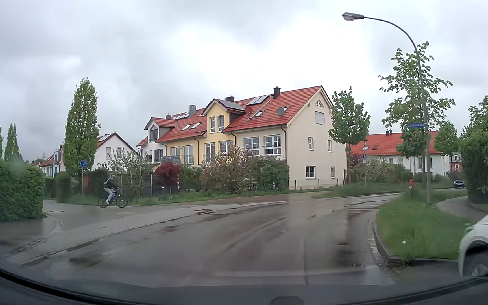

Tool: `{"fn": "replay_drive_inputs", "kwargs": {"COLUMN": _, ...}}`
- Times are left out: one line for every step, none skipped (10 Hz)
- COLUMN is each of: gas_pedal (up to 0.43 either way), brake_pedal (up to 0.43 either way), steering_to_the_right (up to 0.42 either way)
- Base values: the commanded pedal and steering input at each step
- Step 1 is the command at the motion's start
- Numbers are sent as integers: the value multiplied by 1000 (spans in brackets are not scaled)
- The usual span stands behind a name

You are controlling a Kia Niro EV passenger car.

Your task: Follow the waypoints while adhering to traffic rules and regulations

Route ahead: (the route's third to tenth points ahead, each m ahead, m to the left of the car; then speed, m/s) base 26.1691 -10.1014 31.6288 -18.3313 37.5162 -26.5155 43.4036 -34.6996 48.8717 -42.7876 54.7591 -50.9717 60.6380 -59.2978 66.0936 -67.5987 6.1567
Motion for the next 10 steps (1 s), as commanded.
{"fn": "replay_drive_inputs", "kwargs": {"gas_pedal": 130, "brake_pedal": 0, "steering_to_the_right": 43}}
{"fn": "replay_drive_inputs", "kwargs": {"gas_pedal": 118, "brake_pedal": 0, "steering_to_the_right": 59}}
{"fn": "replay_drive_inputs", "kwargs": {"gas_pedal": 110, "brake_pedal": 0, "steering_to_the_right": 79}}
{"fn": "replay_drive_inputs", "kwargs": {"gas_pedal": 110, "brake_pedal": 0, "steering_to_the_right": 101}}
{"fn": "replay_drive_inputs", "kwargs": {"gas_pedal": 110, "brake_pedal": 0, "steering_to_the_right": 118}}
{"fn": "replay_drive_inputs", "kwargs": {"gas_pedal": 98, "brake_pedal": 0, "steering_to_the_right": 132}}
{"fn": "replay_drive_inputs", "kwargs": {"gas_pedal": 98, "brake_pedal": 0, "steering_to_the_right": 146}}
{"fn": "replay_drive_inputs", "kwargs": {"gas_pedal": 87, "brake_pedal": 0, "steering_to_the_right": 155}}
{"fn": "replay_drive_inputs", "kwargs": {"gas_pedal": 87, "brake_pedal": 0, "steering_to_the_right": 161}}
{"fn": "replay_drive_inputs", "kwargs": {"gas_pedal": 87, "brake_pedal": 0, "steering_to_the_right": 166}}
